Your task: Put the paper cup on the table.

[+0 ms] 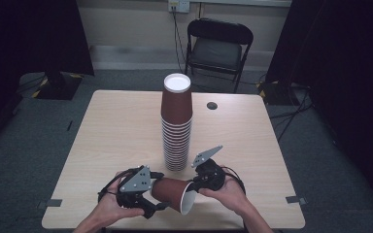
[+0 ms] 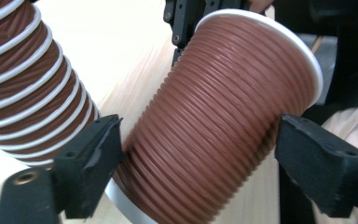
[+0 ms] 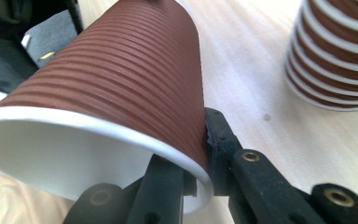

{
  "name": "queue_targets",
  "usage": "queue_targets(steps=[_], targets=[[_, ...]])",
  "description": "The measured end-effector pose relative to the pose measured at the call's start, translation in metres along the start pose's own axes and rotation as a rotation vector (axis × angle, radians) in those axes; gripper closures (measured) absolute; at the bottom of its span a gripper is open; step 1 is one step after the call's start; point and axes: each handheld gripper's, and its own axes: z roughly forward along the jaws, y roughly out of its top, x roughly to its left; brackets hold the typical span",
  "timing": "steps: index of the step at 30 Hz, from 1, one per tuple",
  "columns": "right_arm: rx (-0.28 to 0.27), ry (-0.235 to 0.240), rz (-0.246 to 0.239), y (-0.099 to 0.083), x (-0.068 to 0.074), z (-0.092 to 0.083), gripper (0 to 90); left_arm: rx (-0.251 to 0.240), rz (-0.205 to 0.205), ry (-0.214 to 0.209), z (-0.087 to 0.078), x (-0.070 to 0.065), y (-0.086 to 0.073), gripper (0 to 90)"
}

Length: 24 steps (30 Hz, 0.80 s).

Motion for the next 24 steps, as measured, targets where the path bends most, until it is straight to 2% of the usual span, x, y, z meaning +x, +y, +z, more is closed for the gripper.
queue_targets(steps=[1, 4, 5, 7, 8, 11, 12, 13, 18, 24], targets=[[0.006, 0.002, 0.0, 0.001, 0.001, 0.001, 85.3, 0.001, 0.01, -0.017, 0.001, 0.0, 0.0, 14.4], [0.023, 0.011, -0.007, 0.003, 0.003, 0.003, 85.3, 0.011, 0.046, -0.032, 0.004, -0.004, 0.002, 13.6], [0.029, 0.014, -0.007, 0.003, 0.003, 0.004, 85.2, 0.023, 0.068, -0.035, 0.005, -0.005, 0.003, 14.0], [0.044, 0.022, -0.003, 0.003, 0.003, 0.005, 85.2, 0.03, 0.078, -0.036, 0.006, -0.007, 0.003, 12.7], [0.048, 0.025, 0.002, 0.002, 0.003, 0.006, 85.3, 0.04, 0.098, -0.038, 0.01, -0.01, 0.004, 11.8], [0.057, 0.027, 0.007, 0.001, 0.004, 0.006, 85.2, 0.067, 0.121, -0.029, 0.013, -0.014, 0.005, 9.3], [0.056, 0.031, 0.011, 0.001, 0.003, 0.006, 85.2, 0.07, 0.155, -0.026, 0.017, -0.017, 0.005, 8.3], [0.056, 0.036, 0.013, 0.001, 0.003, 0.006, 85.3, 0.069, 0.157, -0.031, 0.019, -0.018, 0.006, 8.7], [0.056, 0.058, 0.024, 0.003, 0.004, 0.007, 85.8, 0.115, 0.222, -0.028, 0.03, -0.026, 0.009, 7.6], [0.052, 0.067, 0.053, 0.004, 0.003, 0.007, 86.0, 0.124, 0.253, 0.007, 0.035, -0.029, 0.011, 6.2]])
